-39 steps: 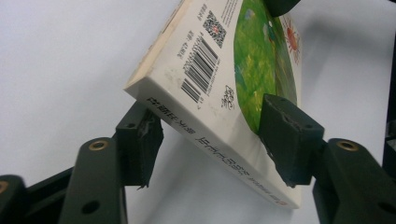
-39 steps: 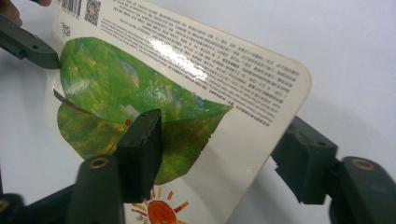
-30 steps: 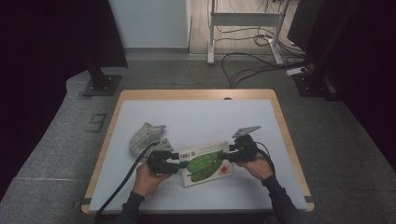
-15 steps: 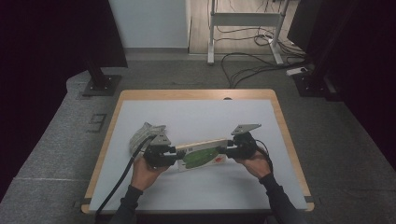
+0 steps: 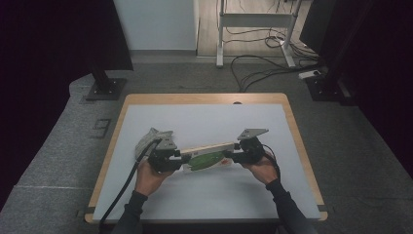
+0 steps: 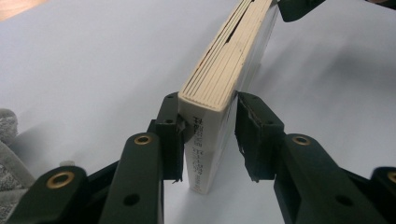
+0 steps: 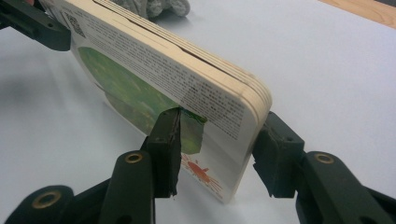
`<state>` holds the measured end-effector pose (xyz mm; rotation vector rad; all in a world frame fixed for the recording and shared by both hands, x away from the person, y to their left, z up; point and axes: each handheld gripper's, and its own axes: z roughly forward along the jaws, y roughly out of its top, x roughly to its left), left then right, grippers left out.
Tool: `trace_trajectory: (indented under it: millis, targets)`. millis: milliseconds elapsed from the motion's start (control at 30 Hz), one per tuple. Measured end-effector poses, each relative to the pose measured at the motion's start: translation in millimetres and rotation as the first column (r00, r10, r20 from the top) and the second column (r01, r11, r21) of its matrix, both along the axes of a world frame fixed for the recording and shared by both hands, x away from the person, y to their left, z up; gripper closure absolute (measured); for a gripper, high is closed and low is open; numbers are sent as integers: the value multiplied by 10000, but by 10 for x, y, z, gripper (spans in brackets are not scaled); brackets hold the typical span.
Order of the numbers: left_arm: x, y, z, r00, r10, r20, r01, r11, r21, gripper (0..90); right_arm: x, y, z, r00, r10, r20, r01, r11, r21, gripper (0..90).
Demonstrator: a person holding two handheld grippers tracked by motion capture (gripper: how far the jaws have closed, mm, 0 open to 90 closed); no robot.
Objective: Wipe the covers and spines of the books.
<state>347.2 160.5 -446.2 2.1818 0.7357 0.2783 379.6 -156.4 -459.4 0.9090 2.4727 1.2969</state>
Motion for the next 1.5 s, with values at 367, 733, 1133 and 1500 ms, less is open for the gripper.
trace_trajectory:
  millis: [367, 733, 1133, 1500]
  targets:
    - [-136, -15, 0, 9992, -326, -214, 321, 9992, -223, 600, -117, -32, 24, 9993, 348, -124, -348, 9994, 7, 485]
    - [-336, -86, -91, 9974, -232, -685, 216, 9995, -243, 445, -302, -95, -27, 9969, 565, -551, -571, 9983, -90, 350]
    - [-584, -149, -262, 9952, 384, -898, -364, 9990, 240, 246, -511, -156, -179, 9942, 523, -944, -549, 9982, -255, 272]
    - [-792, -141, -437, 9923, 684, -1035, -658, 9974, 279, 191, -700, -191, -385, 9939, 509, -982, -546, 9979, -354, 270]
